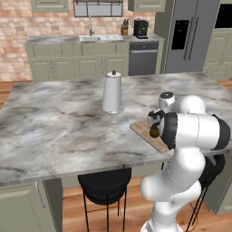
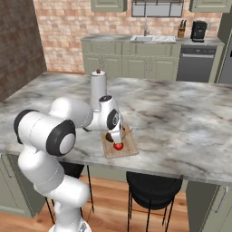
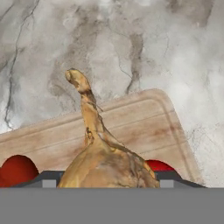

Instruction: Place the avocado, onion, tomato, and bell pepper on the cutting board.

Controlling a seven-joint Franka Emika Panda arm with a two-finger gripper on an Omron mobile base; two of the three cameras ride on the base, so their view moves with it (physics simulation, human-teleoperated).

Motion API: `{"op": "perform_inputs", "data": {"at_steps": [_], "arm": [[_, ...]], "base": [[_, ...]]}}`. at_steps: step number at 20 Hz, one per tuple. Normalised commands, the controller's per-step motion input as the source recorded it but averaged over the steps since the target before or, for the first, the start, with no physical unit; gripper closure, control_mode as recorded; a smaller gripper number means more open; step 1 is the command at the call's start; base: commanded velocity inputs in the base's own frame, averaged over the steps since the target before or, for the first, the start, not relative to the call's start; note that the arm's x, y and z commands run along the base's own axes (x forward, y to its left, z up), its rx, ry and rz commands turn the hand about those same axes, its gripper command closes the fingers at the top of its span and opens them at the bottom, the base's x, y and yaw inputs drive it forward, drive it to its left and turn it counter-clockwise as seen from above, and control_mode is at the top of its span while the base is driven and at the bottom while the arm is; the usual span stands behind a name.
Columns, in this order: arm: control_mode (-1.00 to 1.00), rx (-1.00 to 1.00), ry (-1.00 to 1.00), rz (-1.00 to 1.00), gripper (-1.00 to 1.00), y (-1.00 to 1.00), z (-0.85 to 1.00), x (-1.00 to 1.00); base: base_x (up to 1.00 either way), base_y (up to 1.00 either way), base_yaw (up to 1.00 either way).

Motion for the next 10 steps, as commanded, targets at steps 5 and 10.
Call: {"op": "perform_inputs", "data": {"at_steps": [5, 10], "arm": [[-1.00, 0.00, 0.06, 0.03, 1.00, -0.01, -0.21, 0.22], [-1.00, 0.00, 0.05, 0.07, 1.00, -0.07, -0.13, 0.23]], "base": [[0.00, 0.00, 0.00], [0.00, 0.00, 0.00]]}}
